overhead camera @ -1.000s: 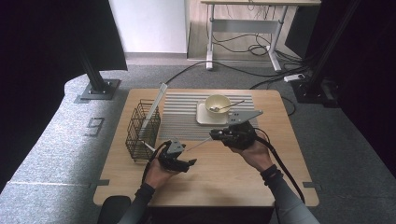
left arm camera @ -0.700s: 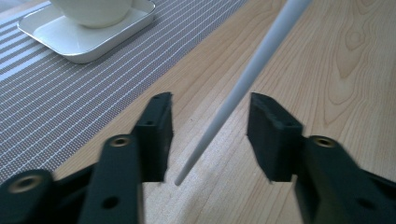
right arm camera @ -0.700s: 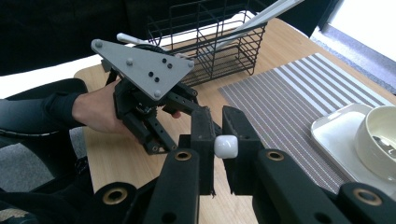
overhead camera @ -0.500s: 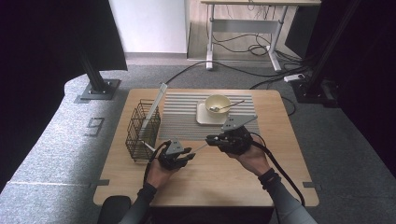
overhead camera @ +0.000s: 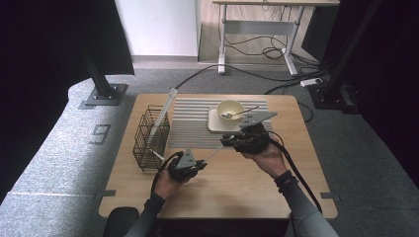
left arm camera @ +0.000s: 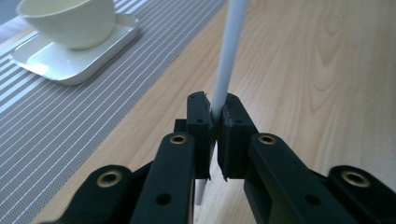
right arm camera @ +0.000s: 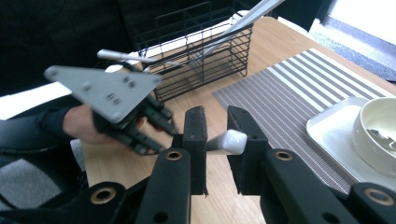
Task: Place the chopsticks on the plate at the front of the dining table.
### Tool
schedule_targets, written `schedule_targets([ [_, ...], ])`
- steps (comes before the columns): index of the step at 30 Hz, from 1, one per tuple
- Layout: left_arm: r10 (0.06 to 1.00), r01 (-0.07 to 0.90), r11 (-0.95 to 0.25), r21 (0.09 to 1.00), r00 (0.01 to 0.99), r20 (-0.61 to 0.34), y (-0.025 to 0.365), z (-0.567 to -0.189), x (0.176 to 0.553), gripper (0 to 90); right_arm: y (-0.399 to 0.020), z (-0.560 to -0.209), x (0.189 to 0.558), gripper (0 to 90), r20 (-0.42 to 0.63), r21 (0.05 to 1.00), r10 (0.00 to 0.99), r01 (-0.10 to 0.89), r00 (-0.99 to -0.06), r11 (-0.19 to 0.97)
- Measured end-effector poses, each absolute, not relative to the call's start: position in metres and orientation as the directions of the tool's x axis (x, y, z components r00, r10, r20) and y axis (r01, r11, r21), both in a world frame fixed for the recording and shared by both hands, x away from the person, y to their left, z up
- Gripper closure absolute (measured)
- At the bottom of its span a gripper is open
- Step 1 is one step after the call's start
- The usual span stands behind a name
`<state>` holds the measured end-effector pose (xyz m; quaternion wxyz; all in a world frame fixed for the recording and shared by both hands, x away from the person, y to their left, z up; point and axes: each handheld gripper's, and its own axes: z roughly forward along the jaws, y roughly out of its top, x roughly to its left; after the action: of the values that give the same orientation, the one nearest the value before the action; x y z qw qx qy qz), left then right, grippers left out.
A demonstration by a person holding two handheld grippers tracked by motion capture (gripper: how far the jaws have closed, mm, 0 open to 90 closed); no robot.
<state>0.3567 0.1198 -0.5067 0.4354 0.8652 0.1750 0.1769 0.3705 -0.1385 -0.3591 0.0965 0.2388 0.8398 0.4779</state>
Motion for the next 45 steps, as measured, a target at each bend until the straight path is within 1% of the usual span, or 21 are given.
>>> schedule_targets([
  [2,0.440,0.139,-0.570,0.810,0.884,0.157,0.118,-0.506,0.355,85.2,-0.141,-0.359,0.376,74.3,0.072,0.849,0.507,0.320,-0.859,0.421],
  [5,0.430,0.153,-0.563,0.812,0.894,0.129,0.119,-0.506,0.356,85.4,-0.143,-0.360,0.381,72.4,0.079,0.846,0.519,0.333,-0.851,0.416],
  [10,0.438,0.181,-0.561,0.807,0.893,0.104,0.119,-0.505,0.356,85.7,-0.142,-0.362,0.384,68.3,0.059,0.844,0.538,0.330,-0.841,0.423],
  [14,0.449,0.212,-0.568,0.796,0.889,0.083,0.117,-0.506,0.357,85.7,-0.138,-0.364,0.384,50.0,-0.011,0.836,0.582,0.312,-0.813,0.452],
  [15,0.449,0.212,-0.568,0.796,0.889,0.083,0.117,-0.506,0.357,85.8,-0.138,-0.364,0.384,50.0,-0.011,0.836,0.582,0.312,-0.813,0.452],
  [16,0.452,0.223,-0.569,0.791,0.889,0.075,0.117,-0.506,0.358,85.7,-0.135,-0.367,0.385,41.7,-0.040,0.832,0.597,0.304,-0.801,0.464],
  [21,0.451,0.237,-0.575,0.783,0.890,0.062,0.115,-0.506,0.358,85.7,-0.127,-0.372,0.388,31.3,-0.089,0.836,0.630,0.285,-0.772,0.468],
  [23,0.449,0.239,-0.576,0.782,0.891,0.058,0.115,-0.506,0.358,85.7,-0.125,-0.375,0.389,30.1,-0.103,0.832,0.638,0.285,-0.763,0.475],
  [26,0.447,0.243,-0.572,0.783,0.893,0.049,0.115,-0.506,0.358,85.7,-0.123,-0.381,0.392,28.4,-0.175,0.815,0.668,0.274,-0.724,0.510],
  [27,0.445,0.246,-0.568,0.785,0.895,0.042,0.116,-0.506,0.358,85.7,-0.124,-0.382,0.393,28.3,-0.182,0.815,0.673,0.272,-0.717,0.511],
  [36,0.437,0.249,-0.540,0.804,0.899,0.015,0.118,-0.505,0.359,85.7,-0.154,-0.402,0.408,25.4,-0.152,0.820,0.730,0.327,-0.667,0.470],
  [45,0.439,0.243,-0.536,0.809,0.898,0.021,0.119,-0.503,0.358,85.5,-0.179,-0.422,0.417,24.9,-0.131,0.827,0.768,0.359,-0.627,0.434],
])
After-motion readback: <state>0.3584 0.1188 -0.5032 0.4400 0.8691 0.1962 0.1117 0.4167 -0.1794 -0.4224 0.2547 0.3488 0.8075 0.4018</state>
